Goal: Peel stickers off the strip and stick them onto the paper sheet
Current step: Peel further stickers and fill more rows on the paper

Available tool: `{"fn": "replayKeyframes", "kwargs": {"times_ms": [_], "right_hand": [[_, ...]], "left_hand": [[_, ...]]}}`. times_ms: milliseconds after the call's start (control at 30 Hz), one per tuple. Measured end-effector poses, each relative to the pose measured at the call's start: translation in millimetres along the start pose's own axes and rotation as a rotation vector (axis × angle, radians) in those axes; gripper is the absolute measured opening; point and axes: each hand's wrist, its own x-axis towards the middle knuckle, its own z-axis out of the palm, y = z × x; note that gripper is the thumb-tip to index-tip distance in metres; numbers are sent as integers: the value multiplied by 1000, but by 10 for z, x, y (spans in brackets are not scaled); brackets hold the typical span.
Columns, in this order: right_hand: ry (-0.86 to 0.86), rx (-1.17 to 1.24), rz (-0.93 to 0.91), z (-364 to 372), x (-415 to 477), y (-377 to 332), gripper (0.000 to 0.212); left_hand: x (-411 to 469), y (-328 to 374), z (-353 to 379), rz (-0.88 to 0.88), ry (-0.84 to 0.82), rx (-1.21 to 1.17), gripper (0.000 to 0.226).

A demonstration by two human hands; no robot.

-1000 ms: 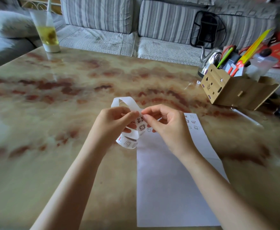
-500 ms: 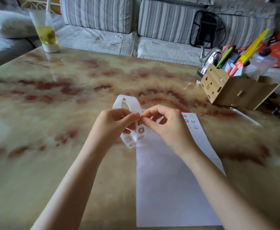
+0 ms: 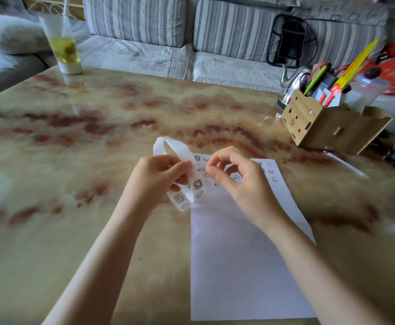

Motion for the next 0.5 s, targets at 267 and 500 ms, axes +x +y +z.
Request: {"fn": "replayKeyframes", "kwargs": {"times_ms": [267,500], "right_hand": [[77,4,386,-503,133,282,11],[13,-77,612,-602,170,530,5]], "left_hand": [[10,-2,-35,9,50,59,16],[13,0,-28,2,55,41,15]]}}
